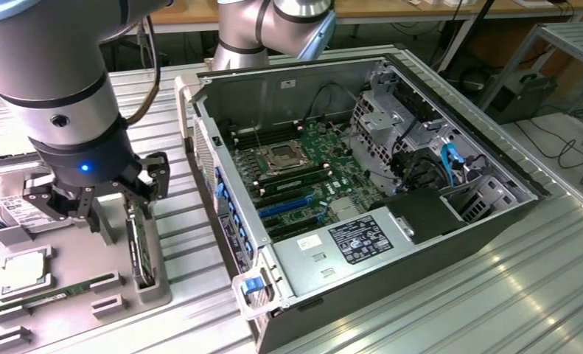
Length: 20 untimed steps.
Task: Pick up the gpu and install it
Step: 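Pick up the gpu and move the gpu toward the slot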
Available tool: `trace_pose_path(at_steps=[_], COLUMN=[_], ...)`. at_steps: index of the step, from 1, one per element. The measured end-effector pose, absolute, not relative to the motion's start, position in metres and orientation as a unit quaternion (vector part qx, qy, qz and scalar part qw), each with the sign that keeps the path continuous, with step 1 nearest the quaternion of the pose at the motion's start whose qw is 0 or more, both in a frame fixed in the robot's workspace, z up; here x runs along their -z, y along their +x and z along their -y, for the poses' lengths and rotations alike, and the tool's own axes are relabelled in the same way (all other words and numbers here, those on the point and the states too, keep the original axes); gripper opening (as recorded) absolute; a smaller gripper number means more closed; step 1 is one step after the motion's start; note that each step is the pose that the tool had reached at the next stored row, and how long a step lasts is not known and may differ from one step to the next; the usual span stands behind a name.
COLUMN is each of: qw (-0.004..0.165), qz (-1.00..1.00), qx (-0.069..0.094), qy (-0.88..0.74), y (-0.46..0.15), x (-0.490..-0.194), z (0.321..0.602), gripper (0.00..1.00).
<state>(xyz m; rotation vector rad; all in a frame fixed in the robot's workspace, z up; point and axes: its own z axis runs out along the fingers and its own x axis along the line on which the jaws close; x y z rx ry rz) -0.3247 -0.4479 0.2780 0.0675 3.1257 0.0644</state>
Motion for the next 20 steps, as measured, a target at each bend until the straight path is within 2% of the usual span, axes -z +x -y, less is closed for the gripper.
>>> trace_pose_path(at_steps=[20], qw=[0.007], qz=[-1.0], qx=[-0.021], qy=[0.021], y=[-0.325], x=[-0.259], z=[0.451], gripper=[0.66])
